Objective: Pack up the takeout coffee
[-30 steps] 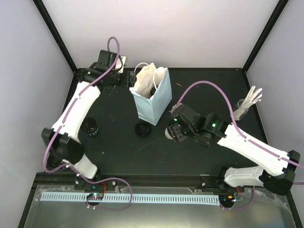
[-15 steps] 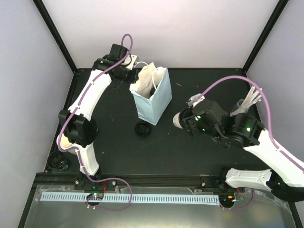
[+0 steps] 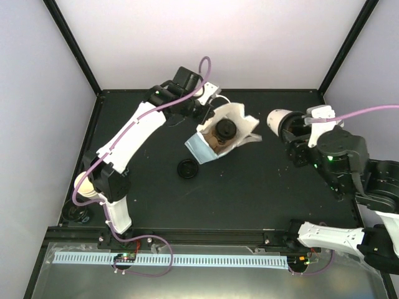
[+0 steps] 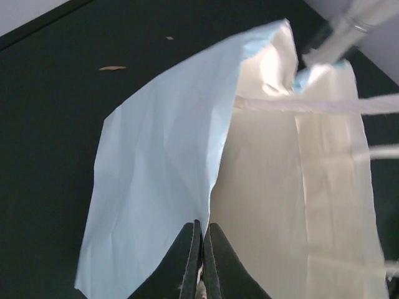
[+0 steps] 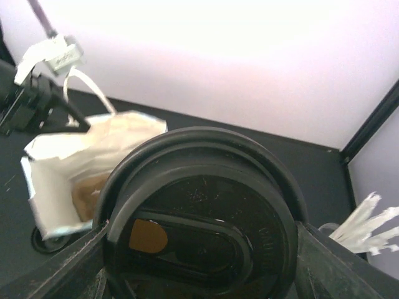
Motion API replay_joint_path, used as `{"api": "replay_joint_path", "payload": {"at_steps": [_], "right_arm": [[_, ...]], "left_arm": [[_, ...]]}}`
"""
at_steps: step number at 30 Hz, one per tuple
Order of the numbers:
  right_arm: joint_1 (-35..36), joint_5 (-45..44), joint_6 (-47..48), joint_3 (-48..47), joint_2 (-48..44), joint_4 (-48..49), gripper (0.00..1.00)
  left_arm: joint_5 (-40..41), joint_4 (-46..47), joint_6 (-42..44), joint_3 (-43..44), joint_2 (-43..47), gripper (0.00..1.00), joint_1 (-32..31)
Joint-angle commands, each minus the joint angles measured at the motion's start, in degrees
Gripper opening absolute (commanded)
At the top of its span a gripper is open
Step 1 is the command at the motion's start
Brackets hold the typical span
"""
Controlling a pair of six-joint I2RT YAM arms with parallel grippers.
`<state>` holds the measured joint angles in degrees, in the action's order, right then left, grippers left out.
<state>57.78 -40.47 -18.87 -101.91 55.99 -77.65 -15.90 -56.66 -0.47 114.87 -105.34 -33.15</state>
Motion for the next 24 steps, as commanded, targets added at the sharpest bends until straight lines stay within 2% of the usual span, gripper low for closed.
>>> {"api": "replay_joint_path", "payload": {"at_steps": [1, 3, 8, 15, 24], "right_arm": [[-0.1, -6.4, 6.1, -2.0, -0.6, 1.1, 0.65], [-0.1, -5.9, 8.1, -1.9, -1.3, 3.0, 0.63], [-0.2, 5.8, 11.1, -0.4, -1.5, 3.5, 0.61], [-0.1, 19.1, 11.3, 10.8, -1.7, 5.3, 0.61], [0.0, 26.8, 6.6, 21.4, -2.7, 5.9, 0.59]], "left_arm": [[-0.1, 1.5, 2.1, 1.2, 3.2, 0.01, -4.2], [0.8, 2.1, 2.6, 0.2, 4.0, 0.02, -6.6], [5.4, 3.2, 2.0, -3.2, 5.0, 0.02, -11.5], [9.4, 3.7, 1.9, -4.8, 6.1, 0.02, -15.8], [13.4, 6.2, 2.7, -5.8, 8.8, 0.02, -16.7]]}}
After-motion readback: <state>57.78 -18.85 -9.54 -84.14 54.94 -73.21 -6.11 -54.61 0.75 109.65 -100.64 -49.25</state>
